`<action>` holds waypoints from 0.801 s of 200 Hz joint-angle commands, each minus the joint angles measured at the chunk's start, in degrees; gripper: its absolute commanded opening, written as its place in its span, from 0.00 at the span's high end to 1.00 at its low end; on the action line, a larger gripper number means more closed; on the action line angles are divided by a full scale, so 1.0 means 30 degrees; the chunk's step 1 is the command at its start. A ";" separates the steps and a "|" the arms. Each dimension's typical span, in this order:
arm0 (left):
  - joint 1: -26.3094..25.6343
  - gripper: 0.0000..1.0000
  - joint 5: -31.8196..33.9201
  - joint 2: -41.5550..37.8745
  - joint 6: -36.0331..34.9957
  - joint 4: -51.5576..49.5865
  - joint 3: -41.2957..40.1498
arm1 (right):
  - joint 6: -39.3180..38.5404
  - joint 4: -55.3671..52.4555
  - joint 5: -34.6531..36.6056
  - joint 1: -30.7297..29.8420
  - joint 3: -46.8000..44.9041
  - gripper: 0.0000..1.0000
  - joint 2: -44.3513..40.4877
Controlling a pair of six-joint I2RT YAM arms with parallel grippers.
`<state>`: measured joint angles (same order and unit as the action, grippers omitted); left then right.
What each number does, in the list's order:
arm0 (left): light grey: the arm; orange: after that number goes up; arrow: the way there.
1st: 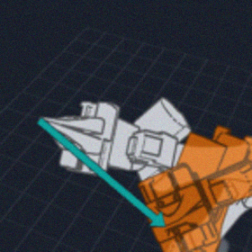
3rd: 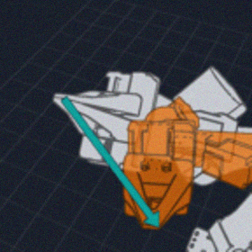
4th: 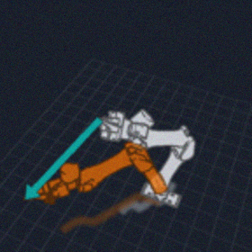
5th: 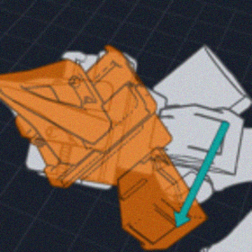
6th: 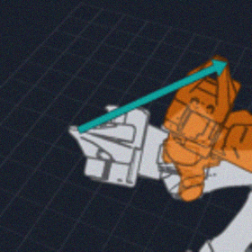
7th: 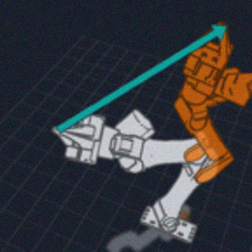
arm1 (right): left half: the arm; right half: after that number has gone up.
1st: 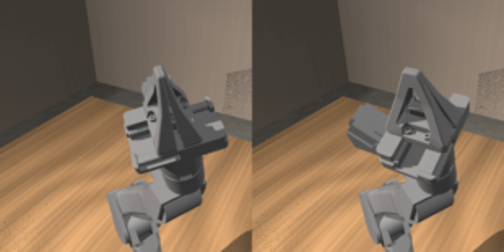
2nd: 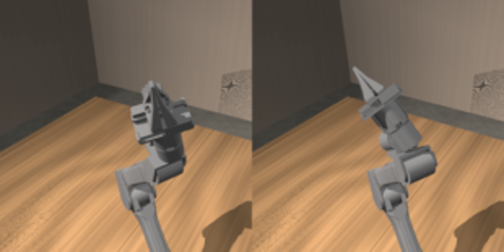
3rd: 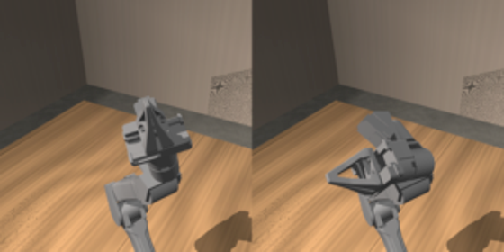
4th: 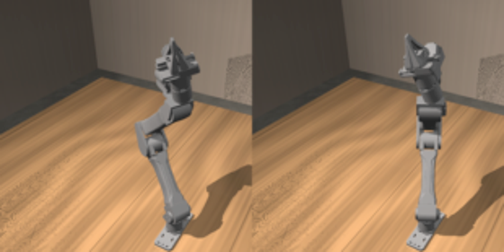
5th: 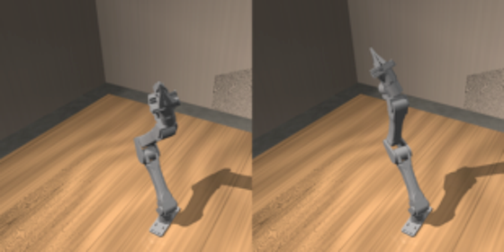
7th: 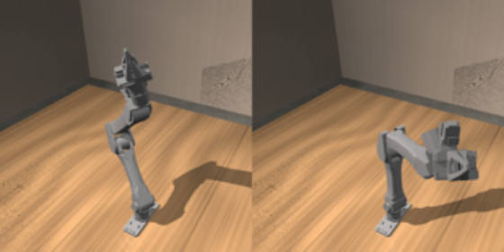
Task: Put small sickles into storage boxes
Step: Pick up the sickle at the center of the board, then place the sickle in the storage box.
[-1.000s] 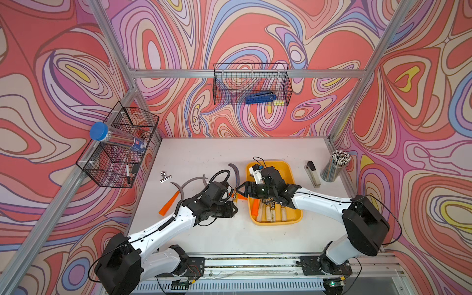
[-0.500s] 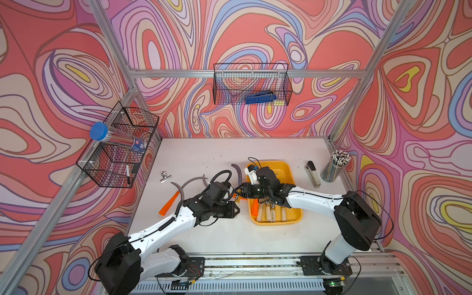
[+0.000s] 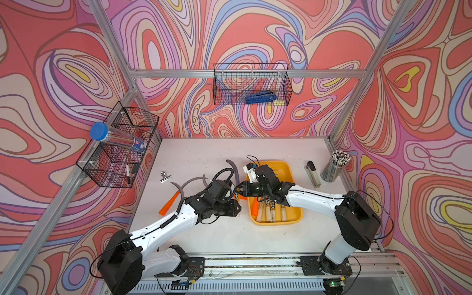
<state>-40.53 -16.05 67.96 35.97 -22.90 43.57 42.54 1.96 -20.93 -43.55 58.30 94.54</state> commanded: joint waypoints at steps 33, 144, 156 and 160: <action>-0.0083 0.07 0.2557 -0.1137 -0.1315 -0.2588 0.0957 | -0.2244 -0.3062 0.0974 0.0805 -0.0011 1.00 -0.2103; -0.0053 0.00 0.6398 0.0384 -0.1442 -0.5339 0.2368 | -0.3800 -0.4144 -0.2284 0.5296 -0.3560 1.00 -0.4876; -0.0053 0.00 0.6464 0.0587 -0.1384 -0.5273 0.2356 | -0.3865 -0.3878 -0.2468 0.5447 -0.3791 1.00 -0.4705; -0.0053 0.00 0.6465 0.0655 -0.1376 -0.5238 0.2392 | -0.3887 -0.3758 -0.2488 0.5496 -0.3882 1.00 -0.4619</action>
<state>-40.53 0.47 68.66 32.08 -35.27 49.21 32.49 -11.00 -25.45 -27.88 47.88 81.03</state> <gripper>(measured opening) 0.994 0.245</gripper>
